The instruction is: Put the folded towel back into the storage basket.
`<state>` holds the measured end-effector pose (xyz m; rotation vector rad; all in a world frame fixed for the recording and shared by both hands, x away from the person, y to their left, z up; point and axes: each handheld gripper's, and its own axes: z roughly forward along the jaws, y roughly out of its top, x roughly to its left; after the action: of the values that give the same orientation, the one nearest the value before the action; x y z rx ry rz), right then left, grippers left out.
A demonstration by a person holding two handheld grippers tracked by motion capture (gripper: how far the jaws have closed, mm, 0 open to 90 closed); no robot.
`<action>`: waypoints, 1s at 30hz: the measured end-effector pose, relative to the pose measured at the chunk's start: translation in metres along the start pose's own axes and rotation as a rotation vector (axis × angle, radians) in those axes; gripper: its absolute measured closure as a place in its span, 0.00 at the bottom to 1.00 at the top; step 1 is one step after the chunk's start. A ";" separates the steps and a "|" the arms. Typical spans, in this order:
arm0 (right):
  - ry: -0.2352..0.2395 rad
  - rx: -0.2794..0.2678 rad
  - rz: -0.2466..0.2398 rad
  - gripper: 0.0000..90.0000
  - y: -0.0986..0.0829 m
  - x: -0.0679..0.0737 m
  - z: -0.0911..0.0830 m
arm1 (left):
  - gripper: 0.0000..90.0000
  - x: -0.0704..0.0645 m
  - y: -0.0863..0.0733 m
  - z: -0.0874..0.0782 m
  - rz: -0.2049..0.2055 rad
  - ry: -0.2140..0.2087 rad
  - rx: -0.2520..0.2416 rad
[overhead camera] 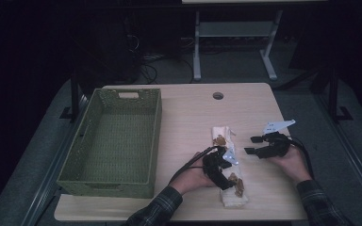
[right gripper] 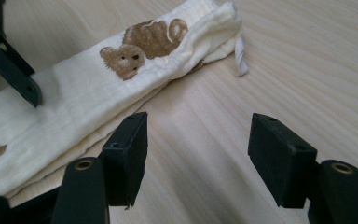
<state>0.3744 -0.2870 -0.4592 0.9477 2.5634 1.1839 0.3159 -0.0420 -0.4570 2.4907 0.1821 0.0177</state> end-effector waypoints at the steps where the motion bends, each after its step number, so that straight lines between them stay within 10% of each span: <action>1: 0.000 0.000 0.000 0.41 0.000 0.000 0.000 | 0.24 -0.001 -0.001 0.003 -0.002 0.001 0.008; 9: -0.001 0.001 -0.009 0.41 0.000 0.001 0.001 | 0.28 -0.003 -0.004 0.003 0.008 0.023 -0.009; 22: 0.025 0.000 -0.019 0.41 0.001 0.001 0.001 | 0.85 -0.003 -0.006 -0.003 -0.013 0.013 -0.028; 30: 0.090 -0.022 -0.043 0.40 0.005 0.002 -0.002 | 0.88 -0.006 -0.009 -0.007 -0.056 -0.021 -0.022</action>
<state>0.3743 -0.2846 -0.4534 0.8484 2.6197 1.2686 0.3086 -0.0311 -0.4563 2.4622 0.2417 -0.0296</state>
